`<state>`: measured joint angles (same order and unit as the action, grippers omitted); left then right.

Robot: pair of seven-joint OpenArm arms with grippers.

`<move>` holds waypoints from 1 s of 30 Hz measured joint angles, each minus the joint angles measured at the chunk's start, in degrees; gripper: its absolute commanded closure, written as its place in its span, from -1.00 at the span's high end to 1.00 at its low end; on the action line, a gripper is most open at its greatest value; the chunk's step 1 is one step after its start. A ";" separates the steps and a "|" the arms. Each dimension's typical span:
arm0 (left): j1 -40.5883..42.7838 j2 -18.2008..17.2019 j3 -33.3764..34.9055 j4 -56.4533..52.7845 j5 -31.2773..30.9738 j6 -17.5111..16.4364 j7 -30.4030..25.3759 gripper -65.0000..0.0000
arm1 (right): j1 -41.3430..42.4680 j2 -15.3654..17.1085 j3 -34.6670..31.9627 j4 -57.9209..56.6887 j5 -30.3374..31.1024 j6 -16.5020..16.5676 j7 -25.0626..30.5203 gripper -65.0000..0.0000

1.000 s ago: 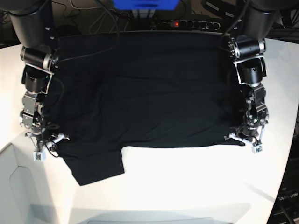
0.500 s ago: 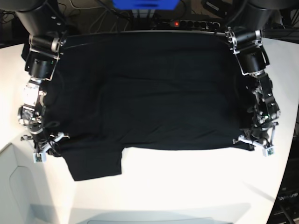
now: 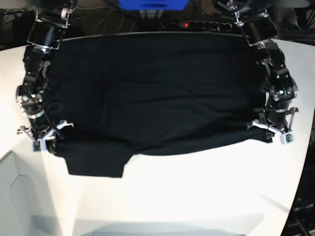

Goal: Fold the T-shirt properly
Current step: 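Grasp the hem corners and fold them over toward the collar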

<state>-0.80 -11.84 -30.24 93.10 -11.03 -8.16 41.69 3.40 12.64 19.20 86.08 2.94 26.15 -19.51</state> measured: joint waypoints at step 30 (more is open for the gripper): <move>23.06 2.45 -12.41 8.94 -15.43 -0.24 -0.15 -1.00 | -27.23 -2.60 14.38 17.84 4.85 8.15 0.79 -1.00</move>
<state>22.26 -9.39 -42.65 102.04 -26.46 -8.40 41.54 -23.83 10.04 33.58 103.92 7.79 34.30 -18.72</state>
